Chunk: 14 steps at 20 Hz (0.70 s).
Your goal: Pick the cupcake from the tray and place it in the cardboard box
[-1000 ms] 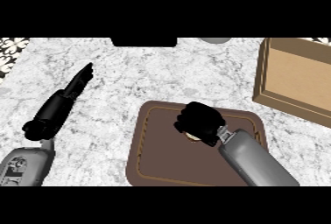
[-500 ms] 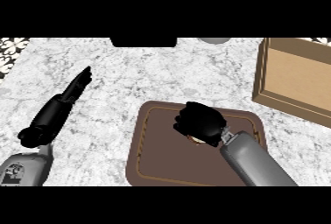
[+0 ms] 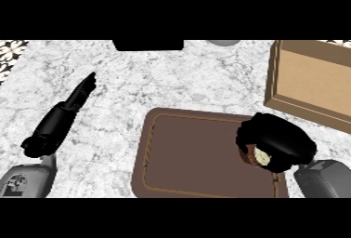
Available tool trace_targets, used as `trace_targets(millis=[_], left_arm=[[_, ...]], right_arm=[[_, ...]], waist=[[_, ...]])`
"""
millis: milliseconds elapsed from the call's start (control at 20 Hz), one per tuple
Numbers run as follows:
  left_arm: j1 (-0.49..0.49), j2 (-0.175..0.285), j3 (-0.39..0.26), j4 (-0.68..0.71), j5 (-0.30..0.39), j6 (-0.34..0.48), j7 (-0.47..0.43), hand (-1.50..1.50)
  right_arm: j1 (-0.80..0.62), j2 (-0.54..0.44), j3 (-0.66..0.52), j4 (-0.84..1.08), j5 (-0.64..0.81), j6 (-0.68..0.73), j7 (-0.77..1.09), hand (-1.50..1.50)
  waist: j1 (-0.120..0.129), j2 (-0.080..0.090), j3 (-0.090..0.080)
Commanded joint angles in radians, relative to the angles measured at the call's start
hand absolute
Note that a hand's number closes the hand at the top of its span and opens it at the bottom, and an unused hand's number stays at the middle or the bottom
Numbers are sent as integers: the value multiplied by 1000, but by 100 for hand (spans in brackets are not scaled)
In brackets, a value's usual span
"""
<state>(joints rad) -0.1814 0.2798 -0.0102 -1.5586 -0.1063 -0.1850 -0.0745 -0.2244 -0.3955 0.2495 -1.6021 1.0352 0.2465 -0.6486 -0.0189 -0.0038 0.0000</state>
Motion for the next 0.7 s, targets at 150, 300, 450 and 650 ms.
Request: trace_targets(millis=[150,300,450,650], left_arm=[[-34,-26,-4,-22,-11,14,65,0],[-28,18,35,42,1,-25,-9,0],[-21,-6,20,47,-6,-11,-19,0],[-1,-5,24,21,8,-26,-33,0]], right_arm=[[84,-108,-213,-321,-198,120,-24,150],[83,-59,-318,-344,-272,160,93,150],[19,6,-451,-268,-388,186,211,150],[-137,-3,-571,-202,-444,231,407,150]], waist=[[-2,-2,0],[0,0,-1],[-2,3,-1],[21,4,-1]])
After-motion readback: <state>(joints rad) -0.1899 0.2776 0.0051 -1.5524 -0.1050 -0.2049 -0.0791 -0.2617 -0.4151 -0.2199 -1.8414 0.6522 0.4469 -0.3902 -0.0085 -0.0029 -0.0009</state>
